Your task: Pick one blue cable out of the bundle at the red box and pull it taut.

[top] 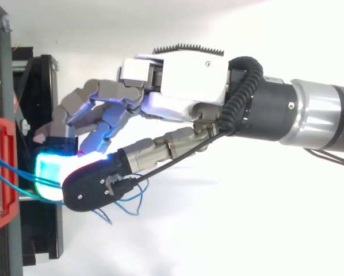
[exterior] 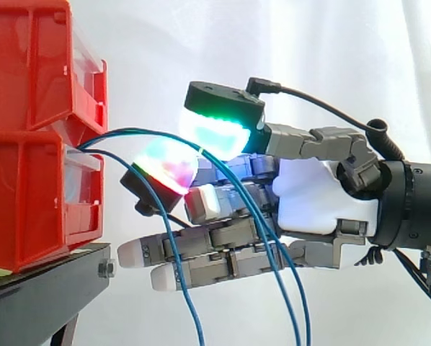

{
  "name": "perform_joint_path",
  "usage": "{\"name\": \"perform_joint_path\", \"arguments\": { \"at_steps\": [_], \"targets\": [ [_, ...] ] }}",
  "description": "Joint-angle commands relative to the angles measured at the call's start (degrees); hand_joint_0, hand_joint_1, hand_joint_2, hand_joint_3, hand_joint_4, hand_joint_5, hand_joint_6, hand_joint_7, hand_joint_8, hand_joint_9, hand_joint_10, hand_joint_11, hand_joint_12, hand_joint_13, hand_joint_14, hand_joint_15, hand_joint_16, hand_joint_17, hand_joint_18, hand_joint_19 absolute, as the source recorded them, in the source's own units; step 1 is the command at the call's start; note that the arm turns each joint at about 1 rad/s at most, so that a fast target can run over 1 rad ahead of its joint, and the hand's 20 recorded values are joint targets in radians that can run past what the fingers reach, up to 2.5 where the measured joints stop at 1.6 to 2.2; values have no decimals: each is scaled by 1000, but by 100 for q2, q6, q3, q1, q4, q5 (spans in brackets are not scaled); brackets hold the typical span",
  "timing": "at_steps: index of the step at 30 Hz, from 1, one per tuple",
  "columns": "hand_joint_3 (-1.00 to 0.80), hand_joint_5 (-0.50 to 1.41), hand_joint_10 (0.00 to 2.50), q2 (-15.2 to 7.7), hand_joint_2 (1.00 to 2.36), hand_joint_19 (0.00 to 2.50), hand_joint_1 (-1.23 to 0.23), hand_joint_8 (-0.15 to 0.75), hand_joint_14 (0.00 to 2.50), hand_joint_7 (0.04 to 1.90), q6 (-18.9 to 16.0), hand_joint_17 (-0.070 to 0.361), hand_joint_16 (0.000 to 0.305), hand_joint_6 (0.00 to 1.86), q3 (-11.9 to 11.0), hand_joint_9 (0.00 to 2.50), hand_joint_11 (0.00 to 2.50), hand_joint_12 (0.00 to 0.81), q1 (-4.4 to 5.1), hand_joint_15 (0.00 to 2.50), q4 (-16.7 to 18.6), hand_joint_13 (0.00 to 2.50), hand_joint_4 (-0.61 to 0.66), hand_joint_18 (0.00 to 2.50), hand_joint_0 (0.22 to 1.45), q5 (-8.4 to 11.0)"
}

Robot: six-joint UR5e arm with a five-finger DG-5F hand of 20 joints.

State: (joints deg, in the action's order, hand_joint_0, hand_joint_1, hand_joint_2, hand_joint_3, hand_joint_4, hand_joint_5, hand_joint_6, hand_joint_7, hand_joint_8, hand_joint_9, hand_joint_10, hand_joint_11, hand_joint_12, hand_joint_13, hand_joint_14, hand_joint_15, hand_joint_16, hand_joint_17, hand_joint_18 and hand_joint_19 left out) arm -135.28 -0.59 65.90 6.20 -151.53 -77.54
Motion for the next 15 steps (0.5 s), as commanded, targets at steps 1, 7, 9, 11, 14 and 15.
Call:
{"name": "perform_joint_path", "arguments": {
  "at_steps": [1, 7, 9, 11, 14, 15],
  "targets": [
    [-175, -219, 13, 1, 1018, 134, -743, 402, 5, 775, -2, 125, 56, 913, 1, 953, 881, 373, 4, 130, -43, 391, 136, 430, 653, 2],
    [-246, -219, 12, 1, 1016, 118, -800, 387, 5, 769, -2, 125, 55, 898, 1, 923, 888, 372, 4, 130, -52, 389, 172, 444, 670, 2],
    [-346, -219, 12, 1, 1010, 125, -798, 385, 5, 771, -2, 125, 55, 886, 1, 921, 892, 372, 4, 136, -52, 385, 174, 440, 630, -7],
    [-440, -216, 12, 1, 1004, 142, -756, 385, 6, 768, -11, 125, 56, 871, 1, 924, 884, 374, 4, 146, -52, 383, 192, 434, 589, 2],
    [-475, -210, 12, 1, 1002, 156, -707, 398, 5, 750, -20, 127, 57, 860, 1, 921, 868, 382, 4, 147, -52, 373, 205, 426, 559, 2],
    [-485, -205, 11, 1, 1001, 161, -694, 395, 5, 761, -20, 128, 57, 848, 1, 920, 862, 381, 13, 148, -52, 365, 201, 423, 551, 2]
  ]
}}
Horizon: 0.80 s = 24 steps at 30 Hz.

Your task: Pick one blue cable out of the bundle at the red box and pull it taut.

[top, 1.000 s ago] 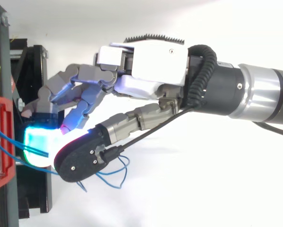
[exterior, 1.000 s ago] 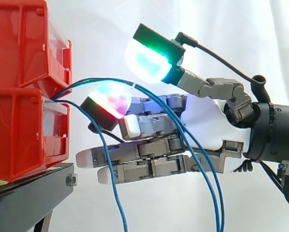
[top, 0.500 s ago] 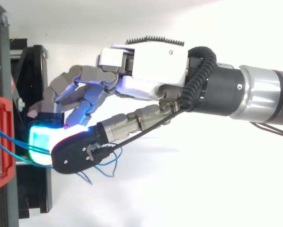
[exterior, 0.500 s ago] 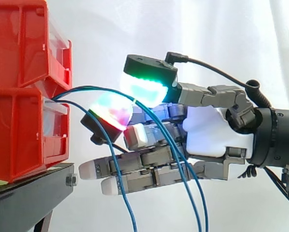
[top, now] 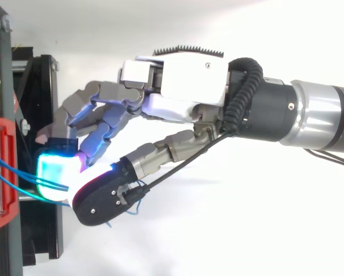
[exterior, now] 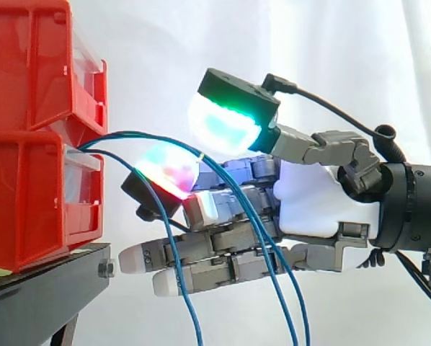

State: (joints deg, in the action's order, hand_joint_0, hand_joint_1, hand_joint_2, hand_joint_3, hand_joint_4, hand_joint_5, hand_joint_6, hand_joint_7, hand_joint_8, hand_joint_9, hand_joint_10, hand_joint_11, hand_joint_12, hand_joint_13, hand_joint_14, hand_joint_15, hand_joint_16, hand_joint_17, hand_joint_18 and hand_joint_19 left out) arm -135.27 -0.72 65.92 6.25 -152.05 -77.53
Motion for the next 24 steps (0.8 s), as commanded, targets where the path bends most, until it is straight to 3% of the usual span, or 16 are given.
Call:
{"name": "perform_joint_path", "arguments": {
  "at_steps": [1, 5, 17, 24],
  "targets": [
    [-494, -203, 11, 0, 1000, 158, -681, 397, 5, 765, -7, 129, 57, 843, 0, 919, 862, 382, 8, 151, 0, 363, 200, 416, 545, 1],
    [-500, -190, 11, 0, 1000, 161, -664, 400, 5, 818, -7, 129, 57, 832, 0, 924, 856, 384, 8, 147, 0, 361, 184, 414, 538, 1],
    [-251, -200, 11, 0, 1015, 143, -758, 390, 5, 884, -7, 123, 55, 914, 0, 912, 929, 375, 8, 139, 0, 378, 116, 437, 631, 1],
    [-172, -201, 10, 0, 1017, 141, -773, 384, 5, 897, -7, 123, 55, 930, 0, 912, 931, 374, 17, 144, 0, 384, 3, 442, 653, 1]
  ]
}}
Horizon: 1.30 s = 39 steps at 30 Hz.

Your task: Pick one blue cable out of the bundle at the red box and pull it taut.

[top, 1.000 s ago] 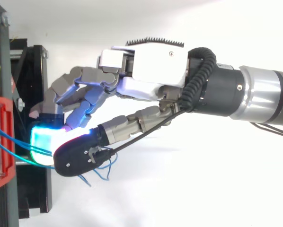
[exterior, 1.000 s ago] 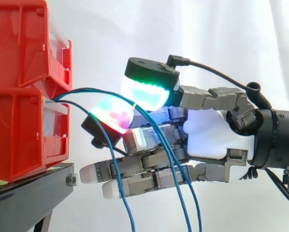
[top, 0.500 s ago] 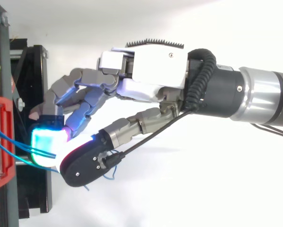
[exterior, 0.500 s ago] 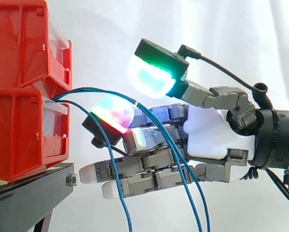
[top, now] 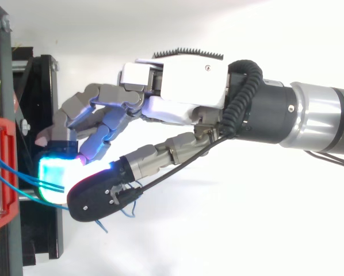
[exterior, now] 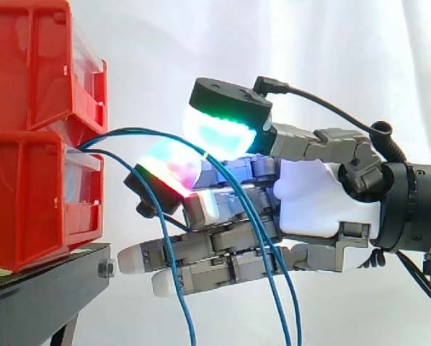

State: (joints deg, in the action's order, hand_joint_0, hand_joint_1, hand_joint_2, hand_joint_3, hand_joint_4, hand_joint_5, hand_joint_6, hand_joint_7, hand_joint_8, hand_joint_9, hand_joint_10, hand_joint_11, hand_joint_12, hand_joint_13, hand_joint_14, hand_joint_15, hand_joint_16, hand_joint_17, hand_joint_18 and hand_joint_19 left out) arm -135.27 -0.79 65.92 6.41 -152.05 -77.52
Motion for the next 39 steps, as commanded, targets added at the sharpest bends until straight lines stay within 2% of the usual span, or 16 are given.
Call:
{"name": "perform_joint_path", "arguments": {
  "at_steps": [1, 6, 11, 20, 28, 32, 39],
  "targets": [
    [-170, -201, 11, 1, 1017, 135, -780, 385, 5, 899, 0, 123, 55, 930, 0, 912, 930, 373, 9, 138, 0, 384, -12, 442, 658, -9],
    [-190, -199, 11, 1, 1015, 138, -801, 374, 5, 898, -18, 122, 54, 925, 0, 910, 894, 369, 9, 141, 0, 378, -50, 437, 673, 0],
    [-251, -195, 11, 1, 1014, 150, -799, 373, 5, 890, -44, 122, 54, 889, 0, 898, 870, 369, 18, 143, 0, 354, 66, 408, 634, 0],
    [-348, -179, 14, 1, 1011, 165, -656, 381, 6, 808, -70, 123, 55, 831, 0, 866, 824, 374, 18, 151, -70, 330, 138, 375, 587, 0],
    [-484, -165, 12, 1, 1001, 170, -578, 395, 5, 888, -88, 127, 57, 814, 0, 883, 826, 386, 27, 146, -79, 334, 145, 379, 533, 9],
    [-500, -157, 10, 1, 1000, 164, -585, 401, 5, 922, -88, 128, 57, 860, 0, 925, 868, 387, 36, 150, -79, 352, 161, 397, 531, 18],
    [-500, -151, 10, 1, 1000, 144, -744, 395, 6, 960, -97, 123, 55, 890, 0, 935, 935, 380, 36, 145, -79, 384, 171, 427, 568, 18]
  ]
}}
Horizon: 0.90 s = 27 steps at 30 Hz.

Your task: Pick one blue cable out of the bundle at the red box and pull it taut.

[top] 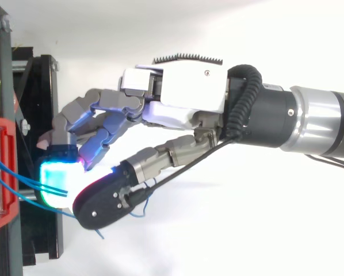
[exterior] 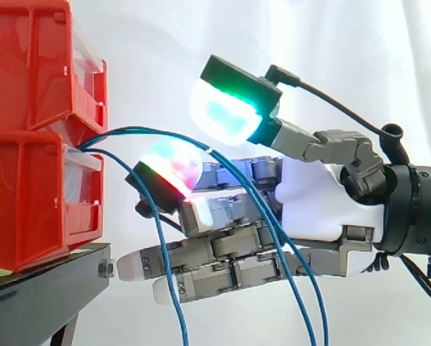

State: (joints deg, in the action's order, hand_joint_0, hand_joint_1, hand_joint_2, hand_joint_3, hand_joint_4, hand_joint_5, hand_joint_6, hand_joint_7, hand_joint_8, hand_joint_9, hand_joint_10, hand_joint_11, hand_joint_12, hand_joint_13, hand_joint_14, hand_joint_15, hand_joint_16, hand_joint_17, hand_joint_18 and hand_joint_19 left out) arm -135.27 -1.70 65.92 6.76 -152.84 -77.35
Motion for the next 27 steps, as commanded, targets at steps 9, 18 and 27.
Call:
{"name": "perform_joint_path", "arguments": {
  "at_steps": [9, 18, 27],
  "targets": [
    [-500, -177, 9, 0, 1000, 113, -832, 389, 5, 901, -14, 122, 54, 923, 0, 860, 972, 380, 9, 141, 0, 383, 194, 452, 629, 9],
    [-359, -177, 9, -8, 1010, 130, -800, 388, 5, 956, -41, 123, 55, 933, 0, 873, 972, 380, 9, 146, -26, 387, 128, 464, 650, 18],
    [-325, -185, 11, 0, 1011, 114, -798, 388, 5, 979, -41, 124, 55, 948, 0, 874, 955, 379, 9, 136, -26, 387, -14, 464, 703, 18]
  ]
}}
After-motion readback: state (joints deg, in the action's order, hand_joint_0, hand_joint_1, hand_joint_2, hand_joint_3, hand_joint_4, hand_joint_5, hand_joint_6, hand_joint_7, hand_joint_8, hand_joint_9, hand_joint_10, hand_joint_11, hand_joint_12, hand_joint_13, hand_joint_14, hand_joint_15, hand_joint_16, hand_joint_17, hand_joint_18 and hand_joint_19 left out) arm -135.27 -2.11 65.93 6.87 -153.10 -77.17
